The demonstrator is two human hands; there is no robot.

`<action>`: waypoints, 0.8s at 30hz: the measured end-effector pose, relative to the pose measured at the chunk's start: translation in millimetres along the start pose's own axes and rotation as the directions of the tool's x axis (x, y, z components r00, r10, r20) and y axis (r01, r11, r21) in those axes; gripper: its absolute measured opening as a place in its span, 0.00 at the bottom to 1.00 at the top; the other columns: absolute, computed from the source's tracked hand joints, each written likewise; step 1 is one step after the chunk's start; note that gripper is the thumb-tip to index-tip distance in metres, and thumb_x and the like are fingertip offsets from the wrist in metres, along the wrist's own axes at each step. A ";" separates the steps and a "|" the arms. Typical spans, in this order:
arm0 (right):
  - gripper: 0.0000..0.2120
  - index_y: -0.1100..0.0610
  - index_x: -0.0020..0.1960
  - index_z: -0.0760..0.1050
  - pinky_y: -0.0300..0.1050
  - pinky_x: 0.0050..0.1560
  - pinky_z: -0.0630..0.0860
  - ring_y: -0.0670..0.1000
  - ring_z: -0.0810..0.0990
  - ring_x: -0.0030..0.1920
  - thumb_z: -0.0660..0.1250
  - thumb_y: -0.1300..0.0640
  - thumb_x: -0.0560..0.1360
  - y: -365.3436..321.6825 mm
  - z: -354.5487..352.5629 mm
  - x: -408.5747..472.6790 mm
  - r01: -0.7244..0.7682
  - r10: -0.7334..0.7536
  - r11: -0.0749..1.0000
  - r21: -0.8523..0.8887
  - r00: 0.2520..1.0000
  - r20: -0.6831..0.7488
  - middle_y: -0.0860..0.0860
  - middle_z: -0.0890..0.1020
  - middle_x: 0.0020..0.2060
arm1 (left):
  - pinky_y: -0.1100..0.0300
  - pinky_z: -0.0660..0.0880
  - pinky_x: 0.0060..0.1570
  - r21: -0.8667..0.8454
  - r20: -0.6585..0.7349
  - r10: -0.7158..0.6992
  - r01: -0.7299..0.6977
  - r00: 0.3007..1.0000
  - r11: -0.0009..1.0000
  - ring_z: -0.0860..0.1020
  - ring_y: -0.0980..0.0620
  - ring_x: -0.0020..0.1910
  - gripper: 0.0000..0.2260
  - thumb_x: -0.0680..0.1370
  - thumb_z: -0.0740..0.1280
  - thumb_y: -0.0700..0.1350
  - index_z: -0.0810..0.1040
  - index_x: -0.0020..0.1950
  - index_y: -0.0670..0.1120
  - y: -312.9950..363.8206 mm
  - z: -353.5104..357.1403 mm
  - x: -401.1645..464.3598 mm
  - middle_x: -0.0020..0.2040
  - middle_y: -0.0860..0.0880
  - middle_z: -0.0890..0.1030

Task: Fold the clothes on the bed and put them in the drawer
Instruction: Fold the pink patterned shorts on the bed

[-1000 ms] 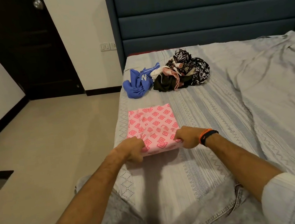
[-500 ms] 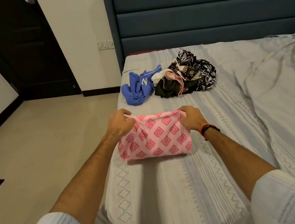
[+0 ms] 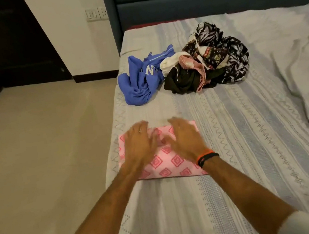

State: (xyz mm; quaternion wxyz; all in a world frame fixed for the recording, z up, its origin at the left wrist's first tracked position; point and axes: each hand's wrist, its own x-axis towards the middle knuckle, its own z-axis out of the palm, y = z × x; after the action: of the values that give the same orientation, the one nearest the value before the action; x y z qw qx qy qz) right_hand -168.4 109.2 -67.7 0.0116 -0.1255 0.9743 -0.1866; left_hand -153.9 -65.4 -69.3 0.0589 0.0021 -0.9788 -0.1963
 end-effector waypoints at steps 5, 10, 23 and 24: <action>0.42 0.54 0.81 0.49 0.50 0.77 0.39 0.51 0.45 0.80 0.36 0.31 0.74 19.8 58.8 -22.4 0.090 -0.082 0.994 -0.062 0.989 0.125 0.54 0.49 0.80 | 0.47 0.39 0.77 0.075 0.133 -0.008 -0.002 0.991 0.997 0.46 0.50 0.80 0.35 0.76 0.36 0.63 0.54 0.81 0.52 -17.4 54.3 -36.0 0.81 0.52 0.50; 0.44 0.54 0.81 0.44 0.52 0.78 0.37 0.51 0.41 0.80 0.37 0.29 0.72 24.3 61.3 -20.3 0.139 -0.128 0.988 -0.070 0.982 0.137 0.54 0.44 0.80 | 0.46 0.37 0.77 0.124 0.045 0.037 -0.042 0.998 0.991 0.43 0.51 0.80 0.31 0.79 0.41 0.63 0.53 0.81 0.54 -27.4 64.4 -42.6 0.81 0.53 0.49; 0.40 0.54 0.80 0.54 0.52 0.78 0.43 0.51 0.49 0.80 0.41 0.32 0.76 19.8 62.7 -24.8 0.110 -0.105 0.991 -0.073 0.992 0.068 0.54 0.53 0.80 | 0.45 0.39 0.77 0.130 0.104 0.024 -0.038 0.994 0.991 0.43 0.51 0.80 0.33 0.78 0.40 0.65 0.52 0.81 0.54 -26.8 62.1 -39.6 0.81 0.53 0.48; 0.40 0.55 0.80 0.56 0.51 0.78 0.44 0.52 0.51 0.80 0.43 0.32 0.76 17.8 57.3 -27.5 0.095 -0.093 0.995 -0.028 0.993 0.067 0.54 0.55 0.79 | 0.46 0.38 0.77 0.097 0.137 0.022 -0.035 0.990 0.995 0.42 0.52 0.80 0.34 0.77 0.40 0.66 0.52 0.81 0.54 -25.4 57.6 -39.3 0.81 0.53 0.47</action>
State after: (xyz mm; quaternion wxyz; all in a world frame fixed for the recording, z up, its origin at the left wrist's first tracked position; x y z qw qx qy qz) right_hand -142.1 111.4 -128.2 0.0330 -0.1773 0.9692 -0.1676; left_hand -122.1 -65.7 -136.3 -0.0051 -0.0222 -0.9890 -0.1464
